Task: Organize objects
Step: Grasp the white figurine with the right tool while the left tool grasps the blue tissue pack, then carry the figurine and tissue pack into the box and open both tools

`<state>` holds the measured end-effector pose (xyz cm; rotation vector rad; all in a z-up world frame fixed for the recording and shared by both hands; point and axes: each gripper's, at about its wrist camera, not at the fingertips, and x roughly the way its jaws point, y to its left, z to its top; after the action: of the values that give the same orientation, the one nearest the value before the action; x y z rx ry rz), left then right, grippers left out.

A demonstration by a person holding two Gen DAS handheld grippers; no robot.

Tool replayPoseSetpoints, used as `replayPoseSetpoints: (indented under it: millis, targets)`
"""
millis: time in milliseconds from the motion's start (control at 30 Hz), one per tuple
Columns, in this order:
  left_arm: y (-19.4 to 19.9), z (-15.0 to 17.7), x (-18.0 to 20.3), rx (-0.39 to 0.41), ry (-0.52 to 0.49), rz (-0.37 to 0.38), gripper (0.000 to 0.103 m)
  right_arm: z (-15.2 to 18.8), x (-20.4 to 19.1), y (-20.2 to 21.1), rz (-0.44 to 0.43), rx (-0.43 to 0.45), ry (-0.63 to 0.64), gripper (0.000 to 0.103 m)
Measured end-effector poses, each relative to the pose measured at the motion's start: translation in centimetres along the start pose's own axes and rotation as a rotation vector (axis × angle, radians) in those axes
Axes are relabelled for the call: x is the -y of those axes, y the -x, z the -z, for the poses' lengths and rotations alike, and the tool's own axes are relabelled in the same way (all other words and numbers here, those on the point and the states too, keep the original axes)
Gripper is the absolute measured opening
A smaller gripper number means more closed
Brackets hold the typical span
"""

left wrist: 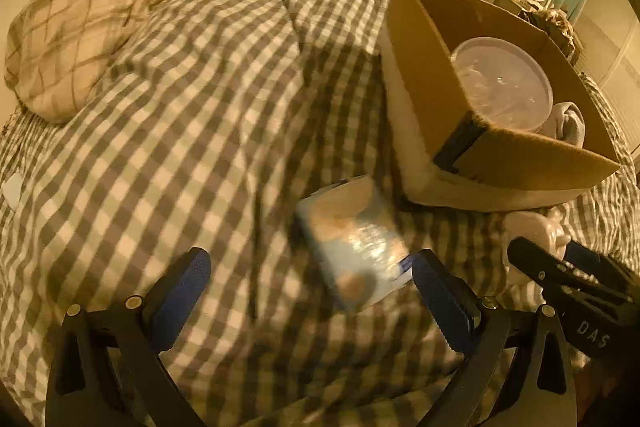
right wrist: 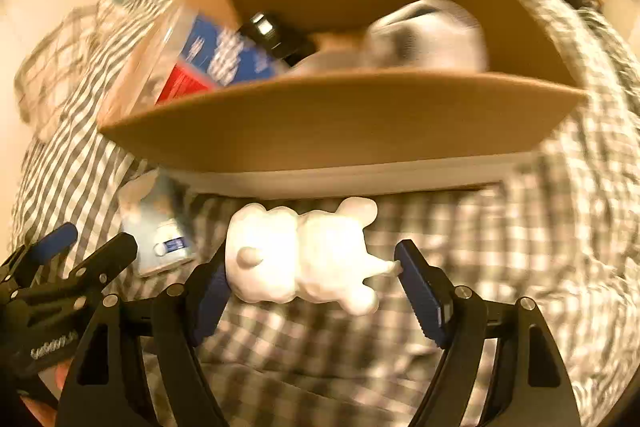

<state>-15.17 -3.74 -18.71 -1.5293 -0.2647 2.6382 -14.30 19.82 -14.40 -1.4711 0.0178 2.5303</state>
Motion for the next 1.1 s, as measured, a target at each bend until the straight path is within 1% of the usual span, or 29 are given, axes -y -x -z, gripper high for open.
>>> replayPoseSetpoints:
  millis: [67, 100, 167, 200, 267, 300, 400, 467, 533, 633, 733, 867, 967, 1100]
  targets:
    - [-0.4, -0.2, 0.8, -0.004, -0.007, 0.017, 0.103, -0.1, 0.7, -0.2, 0.007, -0.011, -0.019, 0.077]
    - [-0.6, -0.3, 1.1, -0.006, -0.007, 0.024, 0.101, -0.1, 0.6, -0.2, 0.003, -0.017, -0.019, 0.077]
    - [-1.3, -0.6, 1.2, -0.018, 0.011, 0.023, 0.1, -0.3, 1.0, -0.2, 0.021, -0.014, -0.016, 0.077]
    - [-1.9, -0.7, 1.2, -0.035, 0.023, 0.028, 0.099, -0.4, 1.0, -0.3, 0.002, -0.016, -0.02, 0.077]
    - [-2.8, -0.7, 1.5, -0.057, 0.03, 0.037, 0.093, -0.4, 1.0, -0.3, 0.003, -0.019, -0.016, 0.077]
    - [-3.2, -0.7, 1.7, -0.064, 0.02, 0.032, 0.089, -0.6, 1.2, -0.3, 0.0, -0.023, -0.015, 0.077]
    - [-4.0, -0.7, 2.3, -0.077, -0.014, 0.009, 0.082, -0.5, 1.5, -0.4, -0.001, -0.023, -0.03, 0.077]
    - [-4.2, -0.7, 2.2, -0.084, -0.01, 0.003, 0.075, -0.3, 1.7, -0.6, 0.004, -0.025, -0.036, 0.077]
    - [-4.1, -0.8, 1.9, -0.078, 0.003, 0.001, 0.061, -0.3, 2.0, -0.4, 0.006, -0.025, -0.036, 0.077]
    - [-3.3, -0.6, 1.4, -0.067, 0.016, 0.016, 0.057, -0.3, 2.2, -0.2, 0.008, -0.019, -0.038, 0.077]
    - [-2.2, -0.3, 0.9, -0.062, 0.022, 0.036, 0.054, -0.4, 2.4, -0.2, 0.016, -0.011, -0.04, 0.077]
    - [0.1, 0.3, 0.3, -0.046, 0.025, 0.065, 0.054, 0.1, 2.6, 1.3, 0.02, 0.016, -0.038, 0.077]
    - [1.9, 0.8, -0.1, -0.028, 0.025, 0.074, 0.054, 0.3, 2.4, 3.2, 0.023, 0.049, -0.014, 0.077]
    - [4.8, 1.4, 0.1, 0.004, 0.032, 0.089, 0.054, 1.4, 2.1, 7.0, 0.022, 0.113, 0.032, 0.077]
